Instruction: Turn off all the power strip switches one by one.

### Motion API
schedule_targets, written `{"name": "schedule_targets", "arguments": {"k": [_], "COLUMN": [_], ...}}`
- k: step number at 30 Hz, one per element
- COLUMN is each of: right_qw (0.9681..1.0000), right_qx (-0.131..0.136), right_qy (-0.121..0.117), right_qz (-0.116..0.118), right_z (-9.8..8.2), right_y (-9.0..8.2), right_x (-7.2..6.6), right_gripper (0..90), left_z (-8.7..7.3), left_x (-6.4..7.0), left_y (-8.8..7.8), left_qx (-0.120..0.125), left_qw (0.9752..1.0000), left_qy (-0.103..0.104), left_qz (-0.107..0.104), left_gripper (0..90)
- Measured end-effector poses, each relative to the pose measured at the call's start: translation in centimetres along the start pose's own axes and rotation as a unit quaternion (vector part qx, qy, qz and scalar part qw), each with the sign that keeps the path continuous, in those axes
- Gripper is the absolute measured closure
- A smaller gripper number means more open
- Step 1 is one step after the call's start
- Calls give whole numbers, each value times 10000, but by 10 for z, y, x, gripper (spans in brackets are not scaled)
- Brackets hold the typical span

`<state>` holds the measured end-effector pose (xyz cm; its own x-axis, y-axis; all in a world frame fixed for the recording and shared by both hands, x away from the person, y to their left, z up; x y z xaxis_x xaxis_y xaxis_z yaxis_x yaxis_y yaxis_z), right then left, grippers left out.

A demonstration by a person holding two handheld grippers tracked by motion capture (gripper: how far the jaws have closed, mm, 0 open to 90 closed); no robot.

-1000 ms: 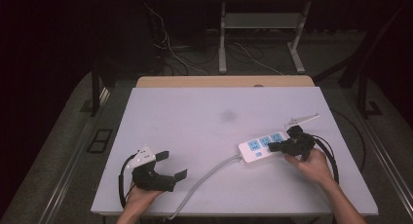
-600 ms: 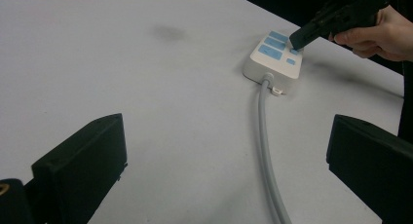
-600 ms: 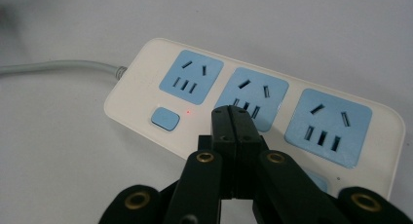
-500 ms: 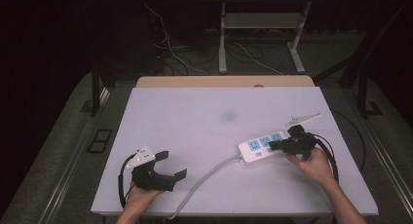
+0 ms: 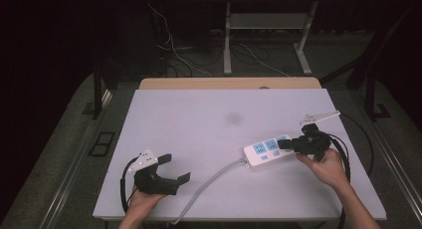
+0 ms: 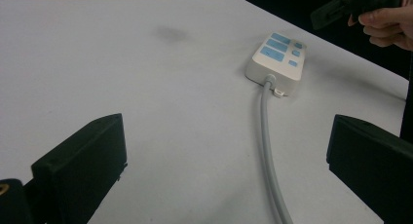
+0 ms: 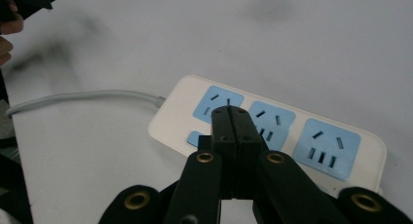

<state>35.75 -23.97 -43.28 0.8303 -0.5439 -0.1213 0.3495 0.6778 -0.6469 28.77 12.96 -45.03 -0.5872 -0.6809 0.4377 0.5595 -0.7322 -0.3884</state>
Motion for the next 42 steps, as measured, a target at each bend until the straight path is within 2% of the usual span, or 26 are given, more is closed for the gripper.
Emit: {"name": "schedule_targets", "arguments": {"k": [17,29,42], "right_qw": [9990,9982,9974], "right_qx": [-303,-411,-559], "right_qy": [-242,-277,-251], "right_qz": [216,336,366], "right_z": [6,7,1], "right_y": [18,33,47], "right_x": [-19,-23,-20], "right_gripper": [900,900,900], "left_z": [0,0,0], "left_x": [0,0,0], "left_y": [0,-1,-1], "left_qx": [6,7,8], "left_qw": [10000,10000,10000], "left_qy": [5,-1,-8], "left_qz": [-9,-7,-7], "left_gripper": [0,0,0]}}
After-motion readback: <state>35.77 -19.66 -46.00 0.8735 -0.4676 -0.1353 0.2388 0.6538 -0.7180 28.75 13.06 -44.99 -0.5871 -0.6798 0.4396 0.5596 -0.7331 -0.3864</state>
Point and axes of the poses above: each handheld gripper's, and its own axes: y roughly forward along the jaws, z roughly out of its top, x roughly to its right, the point moved 7 cm from there along y, roughly forward along the jaws, and after that the axes turned 13 degrees about -y, right-handed, at the moved point
